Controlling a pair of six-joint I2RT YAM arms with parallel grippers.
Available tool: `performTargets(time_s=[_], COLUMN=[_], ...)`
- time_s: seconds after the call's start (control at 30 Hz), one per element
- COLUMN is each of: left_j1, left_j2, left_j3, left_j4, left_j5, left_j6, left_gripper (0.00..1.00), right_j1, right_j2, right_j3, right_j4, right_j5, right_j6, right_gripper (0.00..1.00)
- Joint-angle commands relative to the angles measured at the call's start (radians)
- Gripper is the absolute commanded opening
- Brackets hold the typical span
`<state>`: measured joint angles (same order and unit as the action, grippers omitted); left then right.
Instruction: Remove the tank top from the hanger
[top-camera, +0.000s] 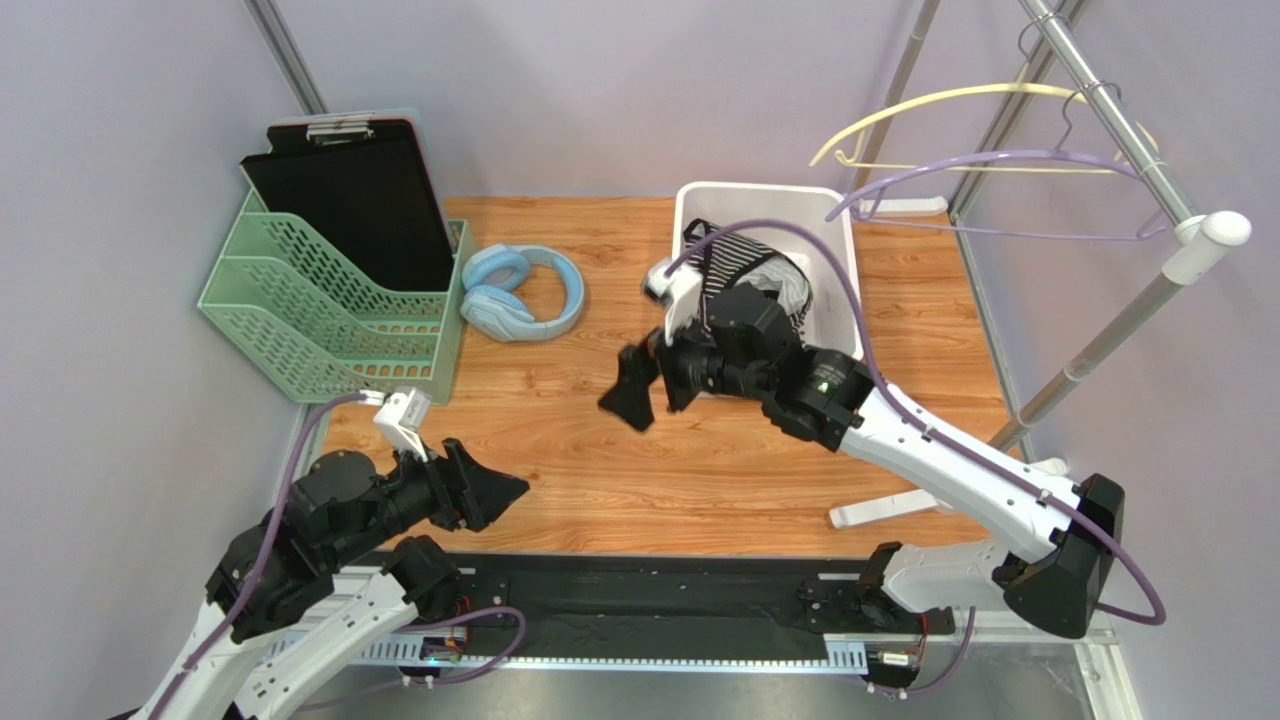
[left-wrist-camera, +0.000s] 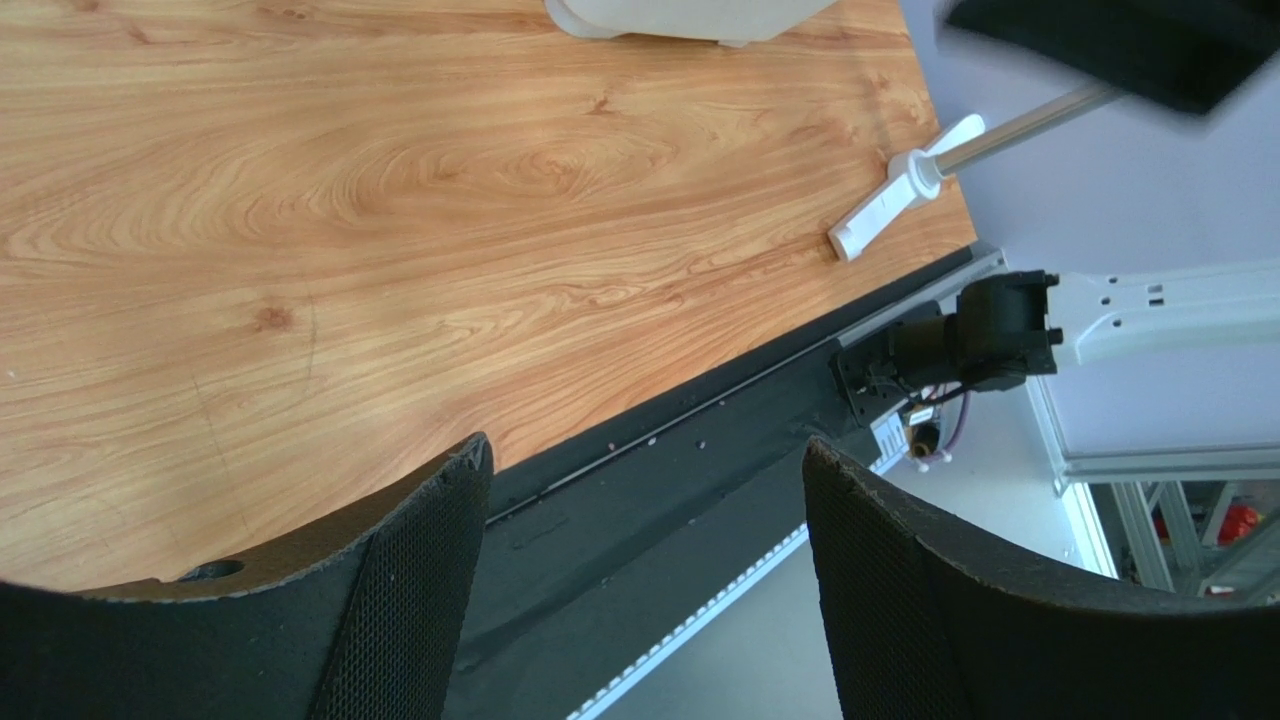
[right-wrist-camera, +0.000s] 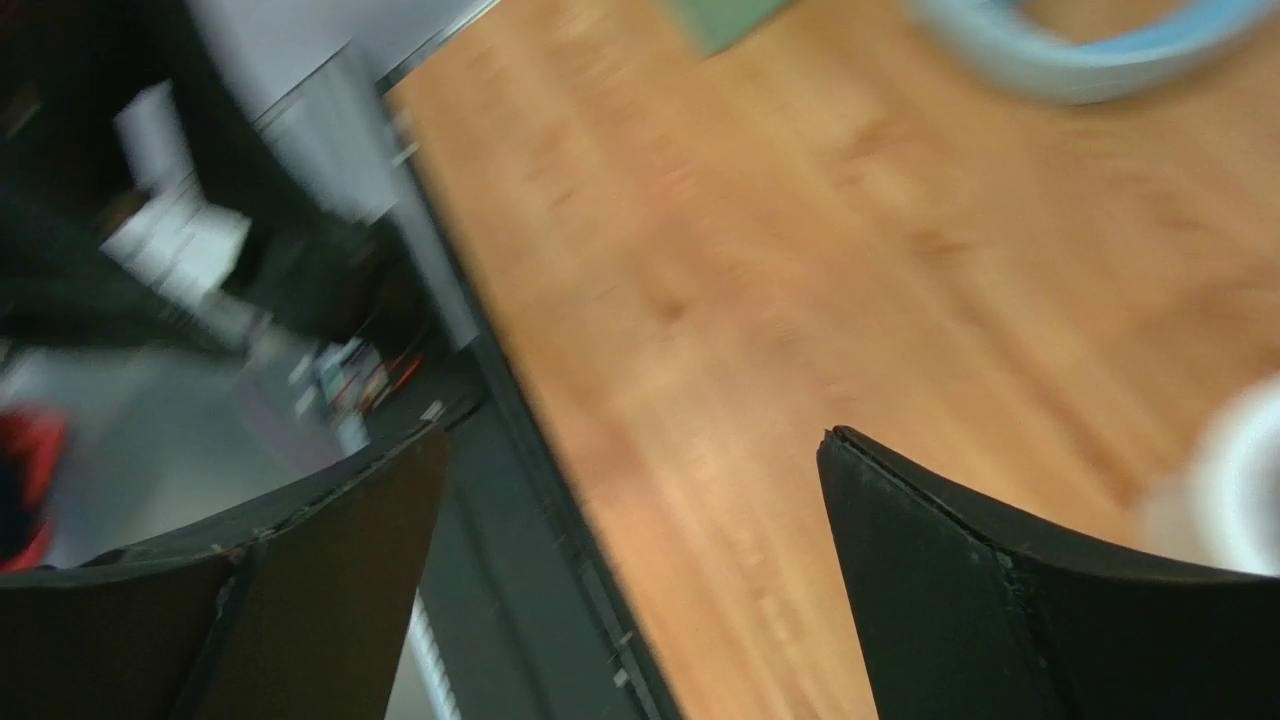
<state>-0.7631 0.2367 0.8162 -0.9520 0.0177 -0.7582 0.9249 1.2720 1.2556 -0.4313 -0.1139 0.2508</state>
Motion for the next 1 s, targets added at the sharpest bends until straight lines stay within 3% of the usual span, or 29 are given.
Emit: performTargets(time_s=[0.0, 0.13, 0.23, 0.43, 0.47, 0.57, 0.63, 0.7, 0.9, 0.97], left_j1=[0.002, 0.002, 0.004, 0.002, 0.002, 0.002, 0.004, 0.002, 0.002, 0.002], left_j2=[-0.007, -0.045, -0.079, -0.146, -0.152, -0.18, -0.192, -0.2, -0.226, -0.269], left_j3=[-0.035, -0.112, -0.188, -0.339, -0.357, -0.426, -0.478, -0.515, -0.693, -0.774], left_j4=[0.094, 0.172, 0.257, 0.421, 0.441, 0.519, 0.574, 0.634, 0.787, 0.835], left_j5=[0.007, 0.001, 0.004, -0.016, -0.015, -0.044, -0.047, -0.042, -0.027, -0.024], left_j6=[-0.024, -0.047, -0.073, -0.115, -0.116, -0.122, -0.133, -0.135, -0.158, -0.161], left_gripper=[0.8, 0.8, 0.8, 0.81, 0.81, 0.82, 0.82, 0.83, 0.86, 0.87], right_j1=[0.022, 0.025, 0.025, 0.026, 0.025, 0.028, 0.028, 0.026, 0.029, 0.028], right_j2=[-0.117, -0.238, -0.365, -0.715, -0.767, -1.024, -1.235, -1.342, -1.1, -1.07], right_j3=[-0.199, -0.432, -0.629, -0.941, -1.023, -1.134, -1.238, -1.304, -1.332, -1.332], right_j4=[0.262, 0.4, 0.503, 0.588, 0.577, 0.484, 0.393, 0.306, 0.379, 0.343], right_j5=[-0.711, -0.705, -0.589, -0.027, 0.15, 0.438, 0.525, 0.617, 0.73, 0.764], right_j6=[-0.095, -0.01, 0.074, 0.243, 0.29, 0.359, 0.421, 0.477, 0.528, 0.634], right_gripper=[1.0, 1.0, 1.0, 1.0, 1.0, 1.0, 1.0, 1.0, 1.0, 1.0])
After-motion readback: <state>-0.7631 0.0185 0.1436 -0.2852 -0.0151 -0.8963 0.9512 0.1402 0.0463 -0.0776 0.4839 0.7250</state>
